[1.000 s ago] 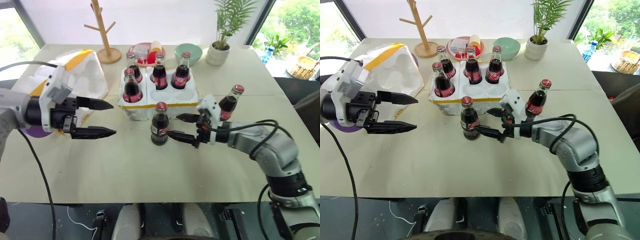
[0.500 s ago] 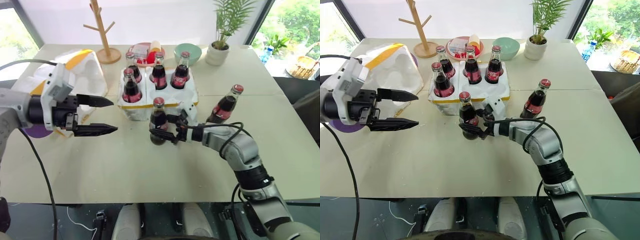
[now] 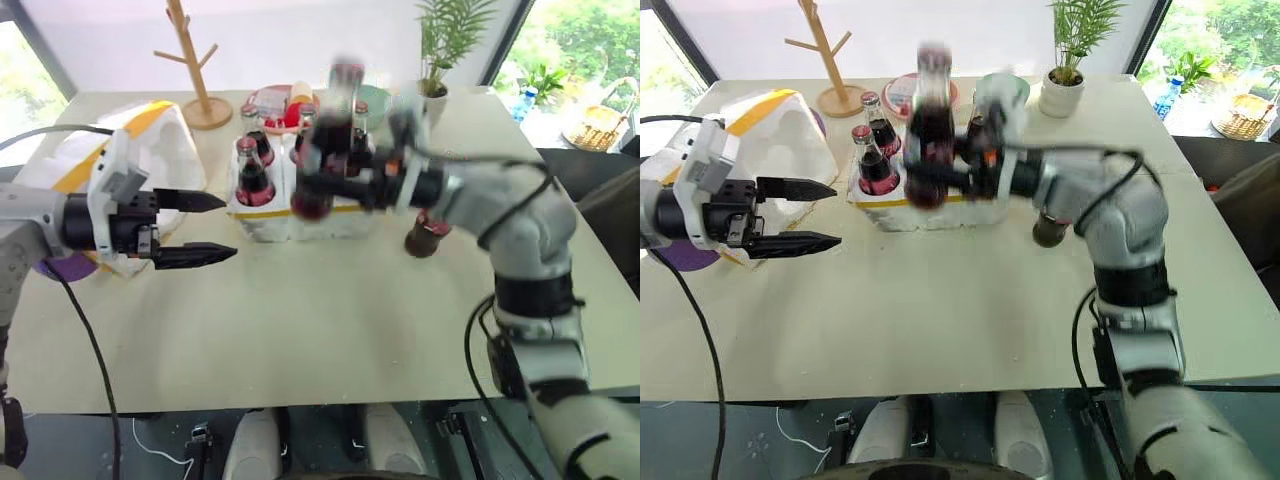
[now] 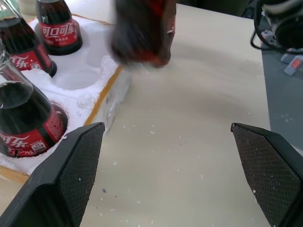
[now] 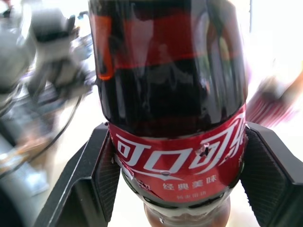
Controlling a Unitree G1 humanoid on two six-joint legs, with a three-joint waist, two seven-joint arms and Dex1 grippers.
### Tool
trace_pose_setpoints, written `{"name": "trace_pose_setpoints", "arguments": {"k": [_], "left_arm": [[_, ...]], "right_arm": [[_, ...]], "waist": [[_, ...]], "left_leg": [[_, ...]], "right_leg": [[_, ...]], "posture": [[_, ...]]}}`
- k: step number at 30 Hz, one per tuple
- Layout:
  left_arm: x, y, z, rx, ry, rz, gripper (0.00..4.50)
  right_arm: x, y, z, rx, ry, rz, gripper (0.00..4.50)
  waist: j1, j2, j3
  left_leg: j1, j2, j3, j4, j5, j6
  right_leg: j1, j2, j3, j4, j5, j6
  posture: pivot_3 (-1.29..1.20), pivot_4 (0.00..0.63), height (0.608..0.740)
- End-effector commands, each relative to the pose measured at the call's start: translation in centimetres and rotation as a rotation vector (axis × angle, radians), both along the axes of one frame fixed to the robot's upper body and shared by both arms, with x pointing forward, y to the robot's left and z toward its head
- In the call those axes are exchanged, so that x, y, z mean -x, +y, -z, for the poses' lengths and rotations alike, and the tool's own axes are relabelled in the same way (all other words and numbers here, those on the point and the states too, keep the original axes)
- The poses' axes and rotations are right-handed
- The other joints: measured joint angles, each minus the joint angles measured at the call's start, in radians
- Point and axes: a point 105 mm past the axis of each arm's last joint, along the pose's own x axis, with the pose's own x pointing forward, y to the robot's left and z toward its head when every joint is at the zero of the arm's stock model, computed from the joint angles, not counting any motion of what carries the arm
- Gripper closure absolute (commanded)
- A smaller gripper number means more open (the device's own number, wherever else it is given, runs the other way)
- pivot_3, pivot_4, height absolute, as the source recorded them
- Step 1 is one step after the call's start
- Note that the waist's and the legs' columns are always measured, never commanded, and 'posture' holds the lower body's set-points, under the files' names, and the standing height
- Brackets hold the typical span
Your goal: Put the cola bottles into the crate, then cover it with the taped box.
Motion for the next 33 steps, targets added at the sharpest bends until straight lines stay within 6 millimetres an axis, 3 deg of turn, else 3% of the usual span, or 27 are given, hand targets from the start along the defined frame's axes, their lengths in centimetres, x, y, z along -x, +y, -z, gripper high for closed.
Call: {"name": "trace_pose_setpoints", "arguments": {"k": [1, 5, 12, 18, 20, 22, 28, 33], "left_arm": [[-0.3, 0.1, -1.2, 0.016, -0.068, -0.022, 0.00], [-0.6, 0.1, -1.5, 0.039, -0.095, -0.052, 0.00], [-1.1, 0.3, -2.3, 0.084, -0.128, -0.105, 0.00], [-1.3, 0.1, -2.3, 0.095, -0.135, -0.111, 0.00], [-1.3, 0.0, -2.4, 0.097, -0.137, -0.111, 0.00], [-1.4, -0.1, -2.5, 0.100, -0.139, -0.109, 0.00], [-1.6, -0.3, -2.5, 0.104, -0.139, -0.097, 0.00], [-1.9, -0.5, -2.2, 0.101, -0.130, -0.077, 0.00]], "right_arm": [[-3.3, -0.5, -0.3, -0.012, -0.036, 0.170, 1.67], [-4.8, 0.8, 1.9, 0.043, -0.029, 0.213, 1.67], [-4.4, 3.0, 5.9, 0.084, 0.046, 0.167, 1.67], [-5.8, 3.1, 9.0, 0.145, 0.091, 0.246, 1.67], [-6.2, 2.8, 9.9, 0.174, 0.102, 0.267, 0.60], [-6.3, 2.6, 10.2, 0.182, 0.110, 0.281, 0.04], [-3.7, 1.6, 8.2, 0.151, 0.095, 0.209, 0.04], [-0.2, -0.4, 7.3, 0.122, 0.237, 0.124, 0.04]], "waist": [[0.002, 0.000, 0.000], [-0.001, 0.000, 0.000], [-0.002, 0.001, 0.000], [-0.004, 0.001, 0.000], [-0.004, 0.001, 0.000], [-0.004, 0.000, 0.000], [0.002, 0.000, 0.000], [0.002, 0.000, 0.000]], "left_leg": [[0.000, 0.000, 0.000, 0.000, 0.000, 0.000], [-0.001, 0.000, 0.001, -0.001, 0.000, 0.000], [-0.011, 0.000, 0.000, 0.000, 0.005, -0.008], [-0.012, 0.000, 0.000, 0.000, 0.005, -0.008], [-0.012, 0.000, 0.000, 0.000, 0.005, -0.008], [-0.011, 0.000, 0.000, 0.000, 0.005, -0.008], [-0.011, 0.000, 0.000, 0.000, 0.005, -0.009], [-0.012, 0.000, 0.000, 0.000, 0.005, -0.008]], "right_leg": [[0.000, 0.000, 0.000, 0.001, 0.000, 0.000], [-0.001, 0.000, 0.000, 0.001, -0.001, -0.001], [-0.011, 0.000, 0.000, 0.004, 0.000, 0.000], [-0.012, 0.000, 0.000, 0.003, 0.000, 0.000], [-0.013, 0.000, 0.000, 0.004, 0.000, 0.000], [-0.012, 0.000, 0.000, 0.004, 0.000, 0.000], [-0.012, 0.000, 0.000, 0.004, 0.000, 0.000], [-0.012, 0.000, 0.000, 0.004, 0.000, 0.000]], "posture": [[0.00, 0.150, 0.740], [0.00, 0.150, 0.740], [0.00, 0.150, 0.740], [0.00, 0.150, 0.740], [0.00, 0.150, 0.740], [0.00, 0.150, 0.740], [0.00, 0.150, 0.740], [0.00, 0.150, 0.740]]}}
